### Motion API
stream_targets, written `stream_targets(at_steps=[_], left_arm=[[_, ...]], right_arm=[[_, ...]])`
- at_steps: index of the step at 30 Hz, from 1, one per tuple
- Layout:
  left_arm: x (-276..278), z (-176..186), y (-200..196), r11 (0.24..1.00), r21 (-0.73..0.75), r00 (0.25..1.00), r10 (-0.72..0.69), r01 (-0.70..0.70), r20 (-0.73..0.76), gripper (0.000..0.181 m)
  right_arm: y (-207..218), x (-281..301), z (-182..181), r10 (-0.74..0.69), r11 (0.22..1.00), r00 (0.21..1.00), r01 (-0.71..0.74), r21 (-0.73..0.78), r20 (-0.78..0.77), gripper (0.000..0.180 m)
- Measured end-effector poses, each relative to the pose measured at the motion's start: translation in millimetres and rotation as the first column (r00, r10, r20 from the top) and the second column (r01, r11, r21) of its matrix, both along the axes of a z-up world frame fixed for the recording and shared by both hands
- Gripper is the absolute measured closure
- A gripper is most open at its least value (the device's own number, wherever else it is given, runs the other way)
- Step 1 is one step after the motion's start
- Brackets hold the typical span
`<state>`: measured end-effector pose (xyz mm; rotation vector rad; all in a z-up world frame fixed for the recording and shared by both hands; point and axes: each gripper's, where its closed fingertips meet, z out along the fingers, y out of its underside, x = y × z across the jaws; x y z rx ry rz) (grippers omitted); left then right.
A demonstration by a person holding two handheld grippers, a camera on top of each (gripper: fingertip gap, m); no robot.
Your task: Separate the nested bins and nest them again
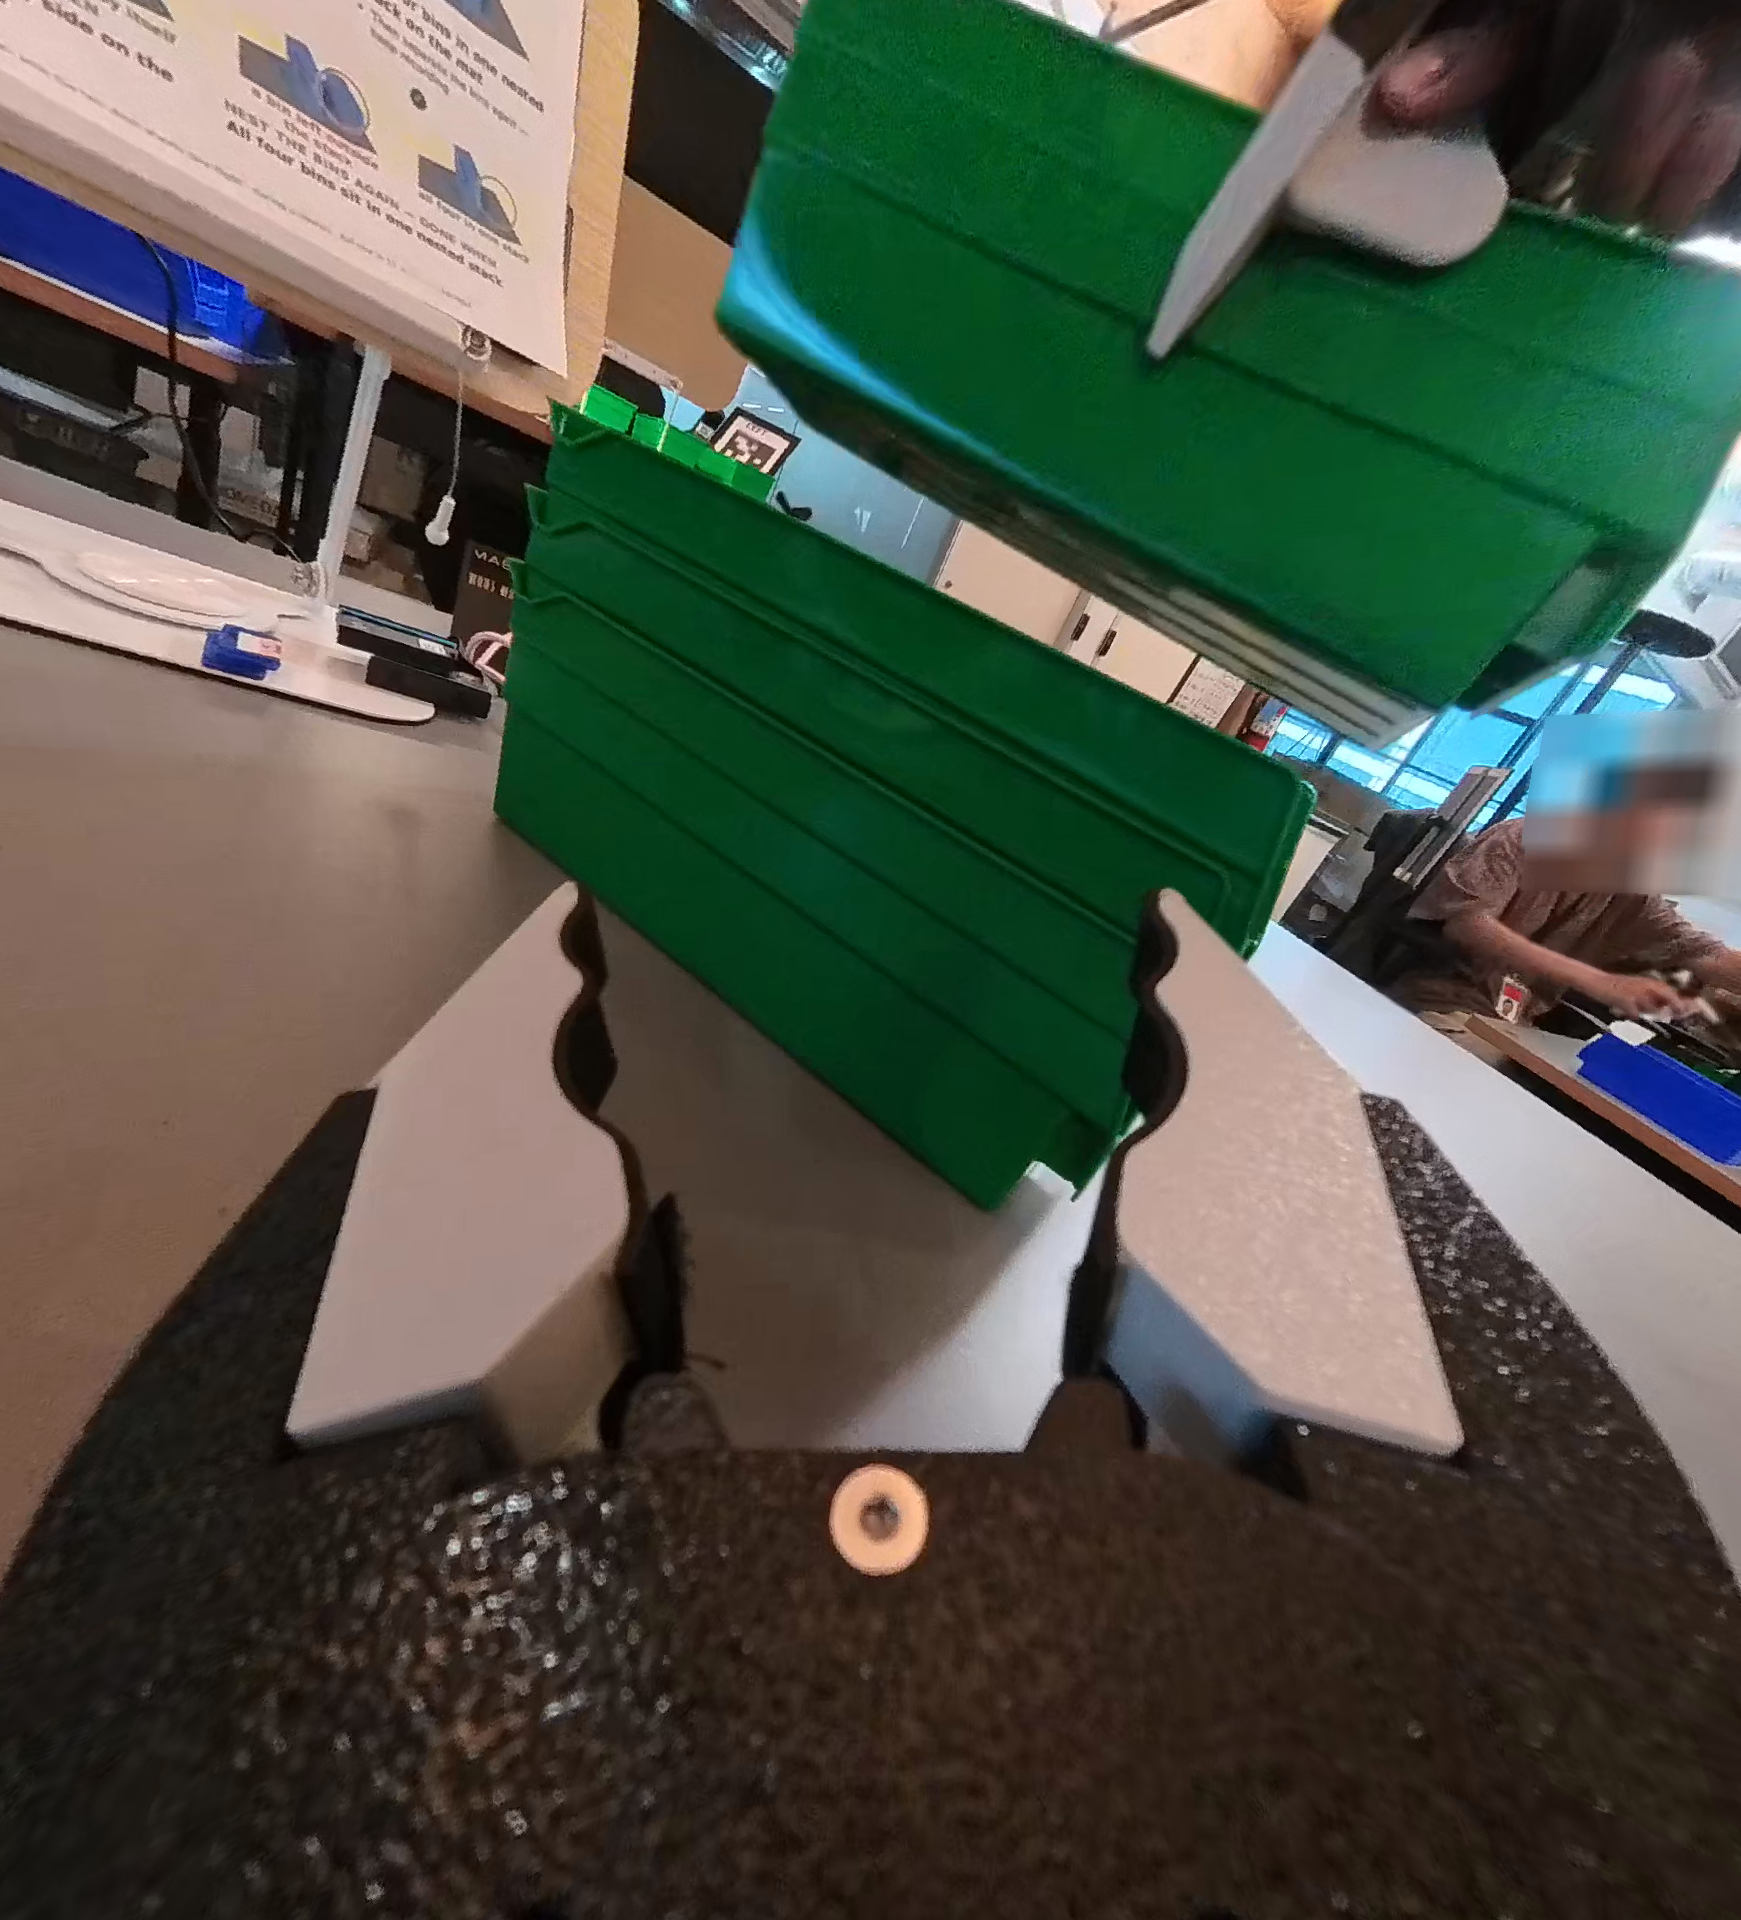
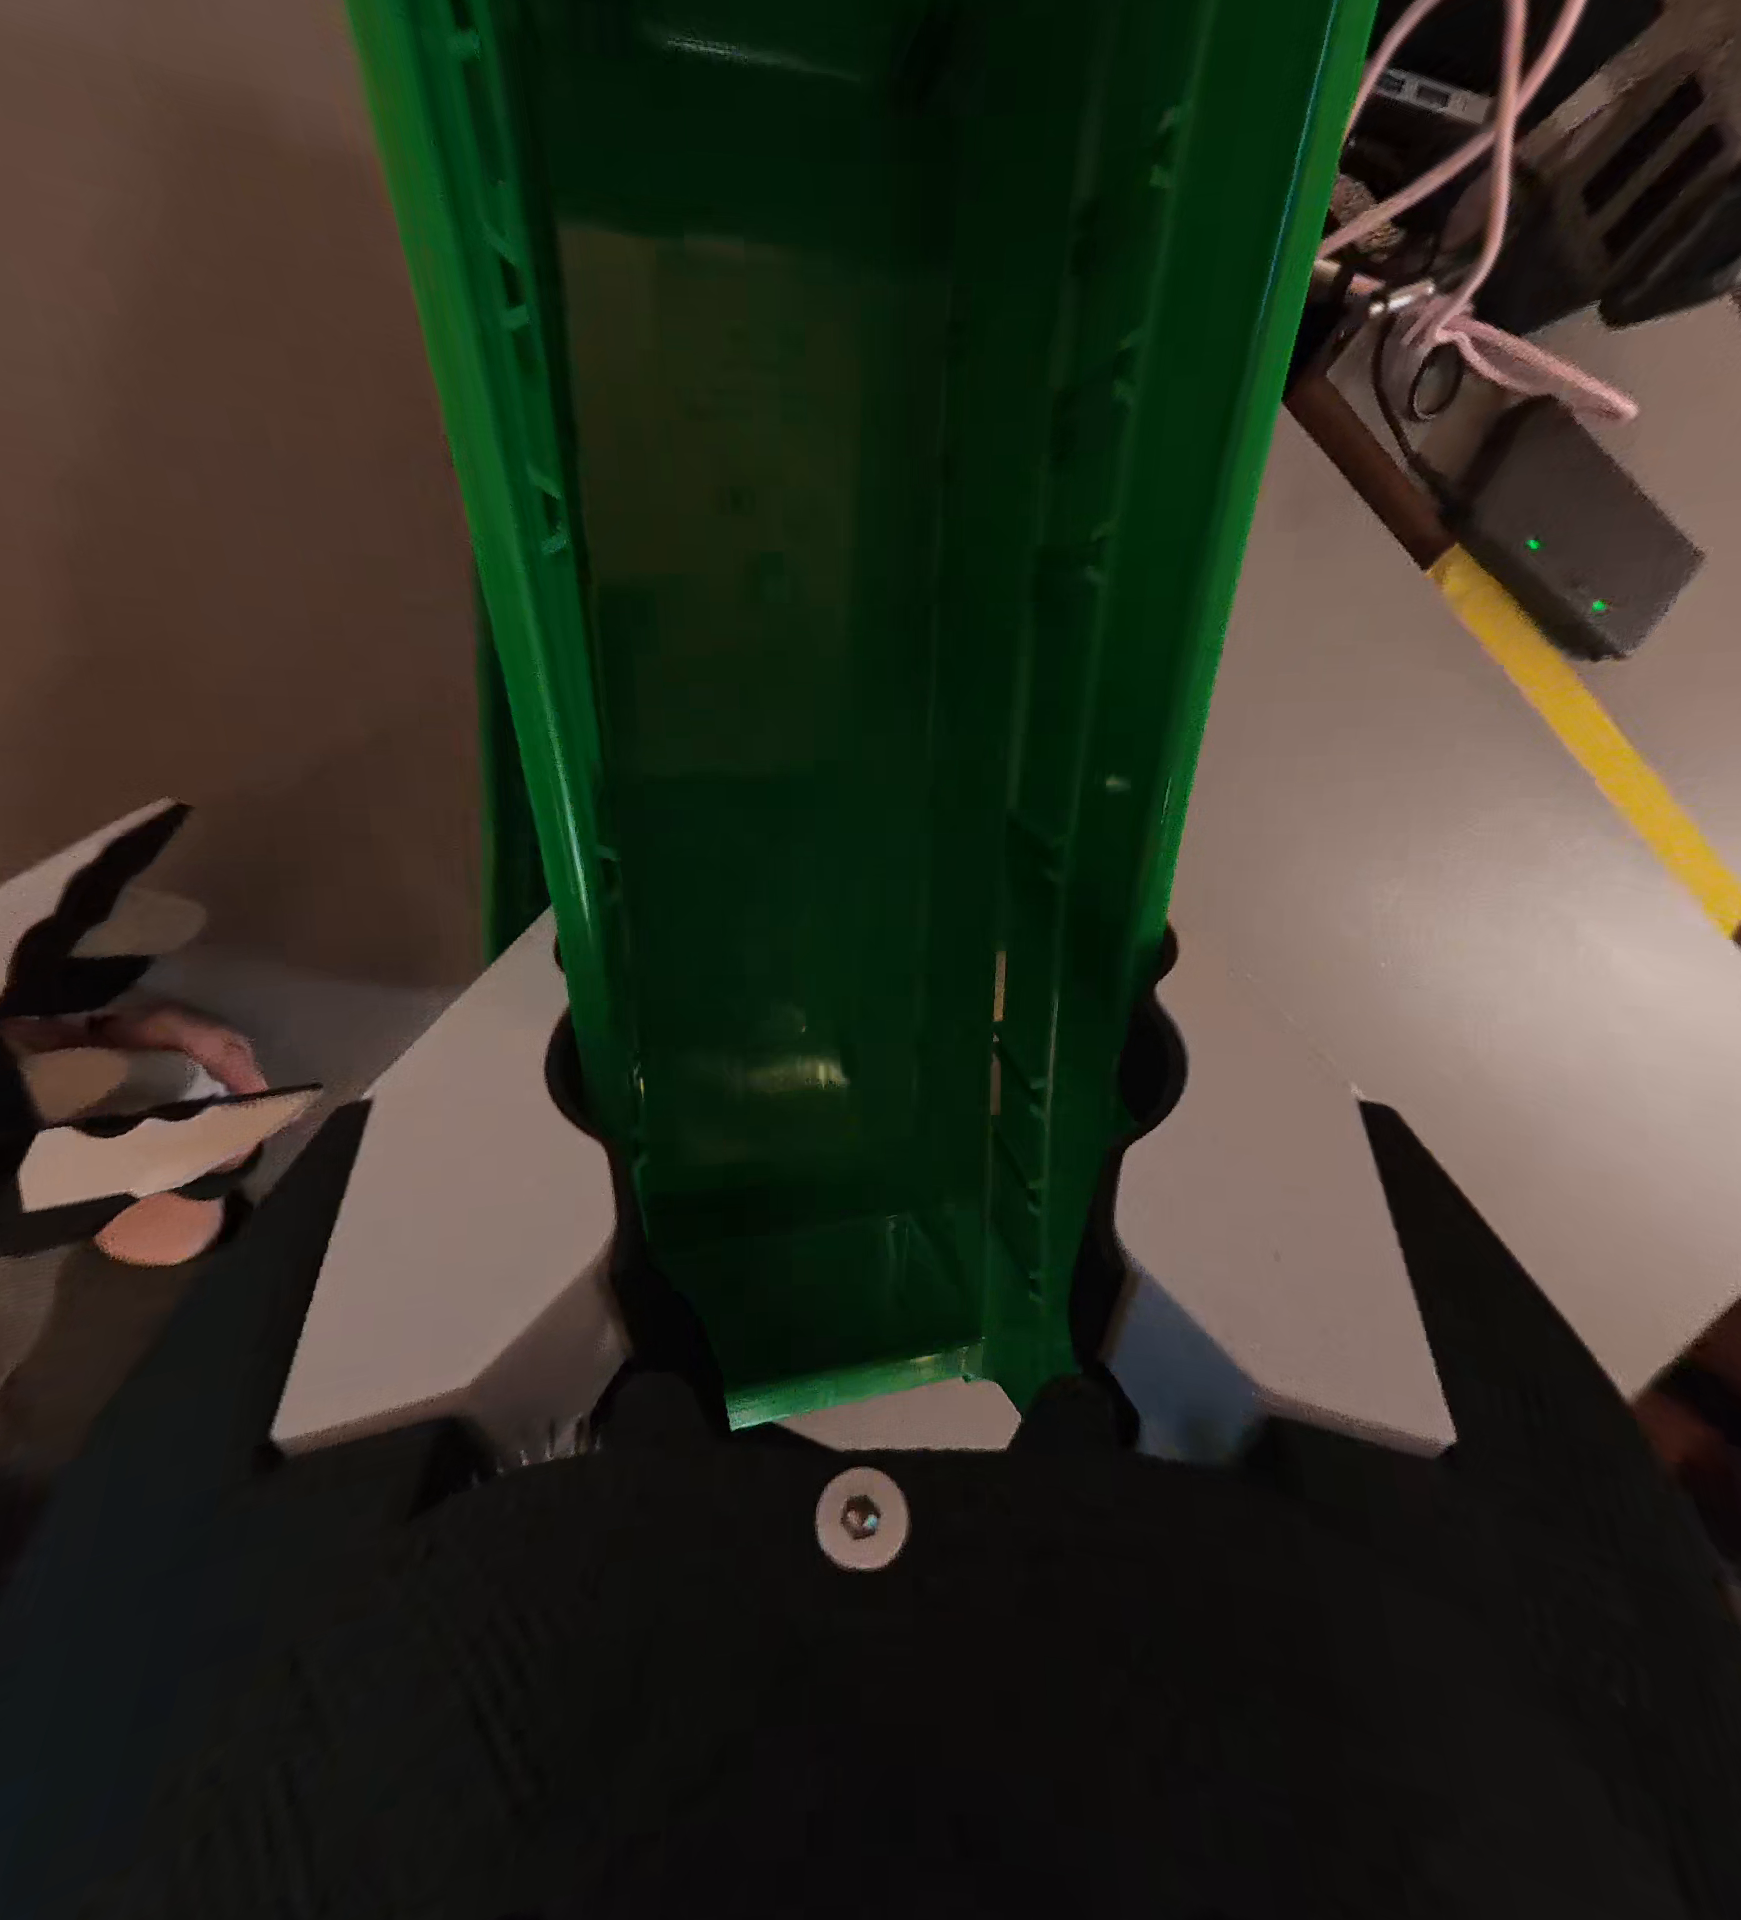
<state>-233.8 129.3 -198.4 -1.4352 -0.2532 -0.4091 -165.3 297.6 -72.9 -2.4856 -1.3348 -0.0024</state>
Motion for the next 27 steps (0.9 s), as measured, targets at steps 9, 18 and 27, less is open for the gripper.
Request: stream_targets(at_steps=[9, 18, 27], left_arm=[[1, 0, 0, 1.000, -0.006, 1.000, 0.007, -0.007, -0.020, 0.084], [0, 0, 0, 1.000, -0.001, 1.000, 0.007, -0.007, -0.008, 0.084], [1, 1, -2, 1.000, 0.005, 1.000, 0.005, -0.005, -0.017, 0.081]], right_arm=[[-11, -30, -50, -0.081, 0.996, 0.997, 0.082, -0.047, 0.010, 0.075], [-2, -39, -79, -0.104, 0.995, 0.994, 0.104, -0.009, 0.023, 0.072], [8, -41, -96, -0.091, 0.993, 0.995, 0.094, 0.073, -0.043, 0.064]])
